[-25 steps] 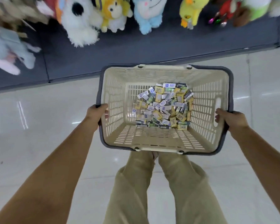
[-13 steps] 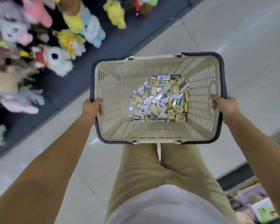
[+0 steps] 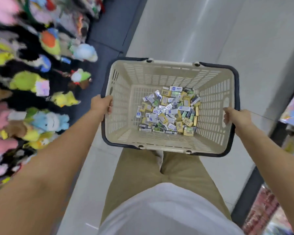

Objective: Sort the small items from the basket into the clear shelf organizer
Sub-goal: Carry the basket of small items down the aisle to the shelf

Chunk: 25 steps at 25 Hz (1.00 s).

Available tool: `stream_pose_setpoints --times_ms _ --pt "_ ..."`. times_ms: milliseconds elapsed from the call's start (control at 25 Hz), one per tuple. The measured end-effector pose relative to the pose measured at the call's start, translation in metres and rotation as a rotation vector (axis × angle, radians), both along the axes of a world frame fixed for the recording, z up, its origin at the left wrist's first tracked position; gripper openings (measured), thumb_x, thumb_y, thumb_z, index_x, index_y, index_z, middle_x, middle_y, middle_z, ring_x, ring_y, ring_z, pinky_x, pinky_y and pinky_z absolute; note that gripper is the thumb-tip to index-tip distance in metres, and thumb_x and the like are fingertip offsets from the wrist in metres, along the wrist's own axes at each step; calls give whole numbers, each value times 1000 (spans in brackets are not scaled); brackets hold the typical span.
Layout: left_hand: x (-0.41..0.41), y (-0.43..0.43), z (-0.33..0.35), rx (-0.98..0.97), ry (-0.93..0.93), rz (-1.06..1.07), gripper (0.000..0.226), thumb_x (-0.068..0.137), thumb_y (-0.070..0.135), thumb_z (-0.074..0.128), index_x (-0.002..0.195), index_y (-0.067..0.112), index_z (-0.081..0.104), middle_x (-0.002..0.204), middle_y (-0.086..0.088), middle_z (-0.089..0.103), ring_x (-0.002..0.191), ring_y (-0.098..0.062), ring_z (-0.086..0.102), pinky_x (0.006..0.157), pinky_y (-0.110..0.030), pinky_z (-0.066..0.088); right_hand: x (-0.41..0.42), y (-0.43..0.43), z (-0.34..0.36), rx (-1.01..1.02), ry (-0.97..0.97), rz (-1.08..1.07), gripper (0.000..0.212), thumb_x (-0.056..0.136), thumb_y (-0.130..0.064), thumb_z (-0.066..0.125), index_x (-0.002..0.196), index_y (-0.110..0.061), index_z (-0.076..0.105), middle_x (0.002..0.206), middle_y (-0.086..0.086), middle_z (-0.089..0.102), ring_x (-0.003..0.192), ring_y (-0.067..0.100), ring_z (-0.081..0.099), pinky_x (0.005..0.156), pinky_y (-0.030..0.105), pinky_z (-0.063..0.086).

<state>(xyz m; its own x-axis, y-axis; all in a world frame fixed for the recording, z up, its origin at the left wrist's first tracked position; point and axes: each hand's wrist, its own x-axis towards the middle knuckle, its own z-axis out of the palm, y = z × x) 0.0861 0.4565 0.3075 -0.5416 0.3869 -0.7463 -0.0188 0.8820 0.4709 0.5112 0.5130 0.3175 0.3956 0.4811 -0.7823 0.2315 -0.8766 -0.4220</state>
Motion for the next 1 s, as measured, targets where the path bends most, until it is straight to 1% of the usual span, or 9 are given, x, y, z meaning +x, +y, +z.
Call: stream_pose_setpoints --times_ms 200,440,520,600,640,720,800,840,1000 --pt "36 168 23 63 35 -226 18 84 10 51 69 10 41 55 -11 44 32 -15 39 34 -20 33 39 88 3 8 13 -200 15 82 -18 61 87 -8 51 62 6 51 50 17 45 49 25 41" --pt "71 373 17 104 19 -389 16 84 22 53 75 9 48 57 -9 46 41 -20 41 42 -25 39 73 229 -4 75 23 -380 13 82 -16 61 74 -10 52 60 6 49 48 16 42 49 25 39" --pt "80 429 12 99 -2 -425 22 85 22 53 97 4 56 58 -9 46 42 -20 41 43 -26 39 82 268 -5 83 19 -418 14 82 -17 61 74 -11 52 60 5 49 48 16 42 49 25 40" --pt "94 510 13 62 -45 -474 60 83 19 53 135 -8 36 57 -8 45 42 -20 40 44 -28 39 93 324 -7 84 23 -484 14 82 -19 62 78 -11 52 60 4 49 46 15 42 49 26 40" --pt "100 543 16 63 -37 -502 68 82 18 53 139 -10 28 57 -7 45 42 -20 39 45 -28 40 99 346 -6 85 16 -508 15 82 -21 63 80 -11 52 59 4 50 45 15 43 48 26 41" --pt "117 610 27 77 -32 -547 60 80 19 53 132 -8 39 58 -7 45 42 -20 39 47 -29 41 111 391 -3 97 5 -557 15 81 -22 64 79 -11 54 58 3 51 39 12 45 44 23 42" --pt "140 680 36 103 -33 -616 24 77 19 53 96 4 55 59 -7 45 42 -21 40 48 -30 42 128 442 -4 118 12 -615 15 78 -22 66 78 -11 56 57 2 53 34 9 46 42 20 42" --pt "151 710 38 121 -30 -635 12 77 19 54 81 8 51 58 -7 45 42 -21 40 49 -30 41 136 464 -6 128 11 -631 15 78 -23 66 77 -11 56 58 2 54 34 8 47 42 20 42" --pt "201 830 34 115 -7 -684 12 80 18 54 73 12 46 59 -6 46 44 -22 40 51 -31 41 175 565 -13 135 22 -682 14 78 -23 64 73 -13 56 59 1 54 37 9 47 44 22 43"
